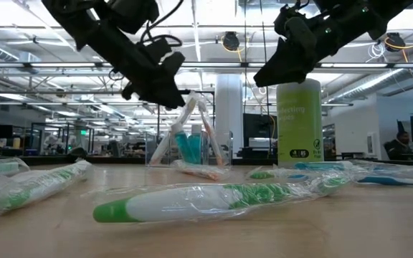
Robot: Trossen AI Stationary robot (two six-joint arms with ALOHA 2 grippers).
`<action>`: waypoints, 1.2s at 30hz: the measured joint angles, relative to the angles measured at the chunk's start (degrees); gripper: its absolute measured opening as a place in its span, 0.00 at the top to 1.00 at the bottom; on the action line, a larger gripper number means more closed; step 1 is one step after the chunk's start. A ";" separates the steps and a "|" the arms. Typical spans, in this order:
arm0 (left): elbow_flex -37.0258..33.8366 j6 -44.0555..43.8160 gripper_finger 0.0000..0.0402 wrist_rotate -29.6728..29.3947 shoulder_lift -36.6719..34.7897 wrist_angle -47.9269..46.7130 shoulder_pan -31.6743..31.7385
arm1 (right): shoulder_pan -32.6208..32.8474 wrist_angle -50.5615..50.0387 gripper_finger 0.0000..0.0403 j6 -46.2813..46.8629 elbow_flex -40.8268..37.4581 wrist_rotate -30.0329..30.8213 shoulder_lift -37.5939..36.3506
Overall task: Pick & Place toothbrushing station
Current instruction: Put the blue mouthwash into the transparent organizer
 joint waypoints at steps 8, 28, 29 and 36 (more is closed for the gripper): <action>-0.07 -7.15 0.70 1.31 3.78 0.69 0.43 | 0.00 0.35 0.59 -0.20 0.00 0.02 0.00; 0.04 -20.40 0.70 0.44 4.60 -0.12 1.58 | 0.00 0.35 0.59 -0.22 0.00 0.11 0.00; 0.04 -20.71 0.70 -0.08 4.60 -0.16 1.58 | 0.00 0.35 0.59 -0.22 0.00 0.13 0.00; 0.04 -20.14 0.70 -1.85 4.60 -0.47 1.58 | 0.00 0.35 0.59 -0.22 0.00 0.13 0.01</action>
